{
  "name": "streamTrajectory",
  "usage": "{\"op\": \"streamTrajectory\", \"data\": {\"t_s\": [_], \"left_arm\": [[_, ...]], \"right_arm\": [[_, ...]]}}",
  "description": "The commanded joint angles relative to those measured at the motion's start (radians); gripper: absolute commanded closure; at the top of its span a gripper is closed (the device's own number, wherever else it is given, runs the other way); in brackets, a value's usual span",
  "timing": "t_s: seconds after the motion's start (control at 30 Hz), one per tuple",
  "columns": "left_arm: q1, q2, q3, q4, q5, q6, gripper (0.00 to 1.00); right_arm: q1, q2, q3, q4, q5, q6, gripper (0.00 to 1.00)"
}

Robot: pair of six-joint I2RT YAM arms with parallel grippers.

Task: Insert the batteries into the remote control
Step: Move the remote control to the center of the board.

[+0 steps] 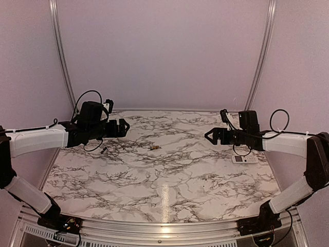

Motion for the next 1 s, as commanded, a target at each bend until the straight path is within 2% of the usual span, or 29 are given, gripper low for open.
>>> {"op": "streamTrajectory", "data": {"t_s": [0.0, 0.43, 0.7, 0.97], "left_arm": [[-0.007, 0.016, -0.001, -0.017, 0.001, 0.019, 0.01], [-0.008, 0.013, 0.007, -0.028, -0.002, 0.019, 0.01], [-0.009, 0.001, -0.003, -0.023, -0.015, 0.010, 0.01], [-0.009, -0.014, -0.008, -0.020, -0.022, 0.012, 0.01]], "right_arm": [[-0.086, -0.031, 0.028, -0.069, 0.021, -0.010, 0.01], [-0.396, -0.114, -0.044, -0.211, 0.222, 0.018, 0.01], [-0.447, -0.097, -0.091, -0.232, 0.359, 0.079, 0.01], [-0.472, -0.003, -0.105, -0.212, 0.371, 0.102, 0.01]]}}
